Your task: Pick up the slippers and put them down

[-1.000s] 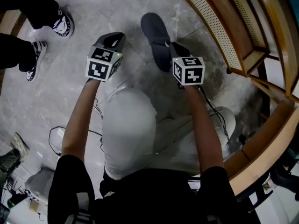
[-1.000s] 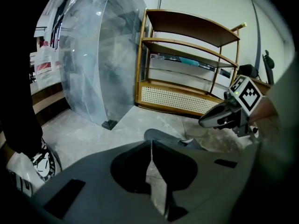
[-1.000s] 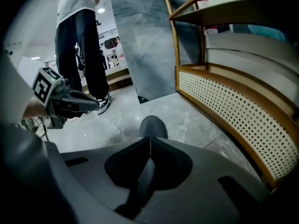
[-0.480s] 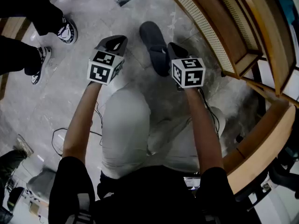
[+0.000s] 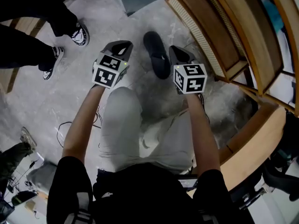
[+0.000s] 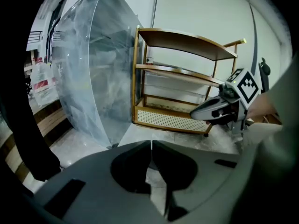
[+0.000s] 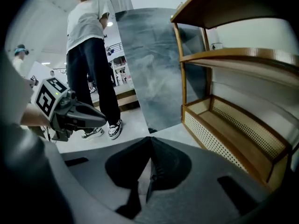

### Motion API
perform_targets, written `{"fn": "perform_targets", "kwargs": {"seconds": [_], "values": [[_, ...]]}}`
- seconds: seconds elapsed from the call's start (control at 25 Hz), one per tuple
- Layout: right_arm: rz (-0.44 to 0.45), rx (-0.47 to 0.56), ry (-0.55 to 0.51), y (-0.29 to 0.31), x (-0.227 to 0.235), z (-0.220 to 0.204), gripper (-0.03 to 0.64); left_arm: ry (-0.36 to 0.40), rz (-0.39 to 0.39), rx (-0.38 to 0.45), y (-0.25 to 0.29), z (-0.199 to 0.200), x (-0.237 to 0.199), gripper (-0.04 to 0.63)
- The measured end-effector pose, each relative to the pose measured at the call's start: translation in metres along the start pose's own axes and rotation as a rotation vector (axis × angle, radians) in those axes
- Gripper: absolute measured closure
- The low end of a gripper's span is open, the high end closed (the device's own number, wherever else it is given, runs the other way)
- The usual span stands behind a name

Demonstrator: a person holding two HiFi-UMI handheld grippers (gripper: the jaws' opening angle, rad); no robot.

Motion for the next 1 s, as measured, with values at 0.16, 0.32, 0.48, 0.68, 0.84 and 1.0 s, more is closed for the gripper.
{"fn": "perform_targets", "kwargs": {"seconds": [0.16,0.32,0.48,0.68,0.84,1.0], "values": [[-0.001,0.018,0.006,-0.033,0.002,0.038,0.617,-0.003,0.001,0.008,-0.031,0.038,0.010,0.583],[0.000,0.031,0.014,-0.070,0.004,0.070,0.617,0.003,-0.016,0.010,-0.068,0.074,0.029,0.583],[-0.005,0.041,0.023,-0.102,0.007,0.106,0.617,0.007,-0.015,0.014,-0.103,0.109,0.039,0.583],[-0.006,0.047,0.025,-0.148,0.003,0.154,0.617,-0.008,-0.027,0.012,-0.146,0.150,0.058,0.583],[-0.015,0.060,0.031,-0.189,0.001,0.199,0.617,-0.005,-0.036,0.047,-0.179,0.190,0.073,0.583],[-0.022,0.076,0.044,-0.234,-0.006,0.248,0.617,-0.007,-0.053,0.059,-0.224,0.234,0.089,0.583]]}}
Point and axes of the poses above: the fingertips, and each gripper's own axes: y forward along the fingers, x to its right, z out of its top, the point moved 1 cm from there along -y, backward along the fingers, and after that the axes turned 11 degrees about -y, right-handed, at the moved point
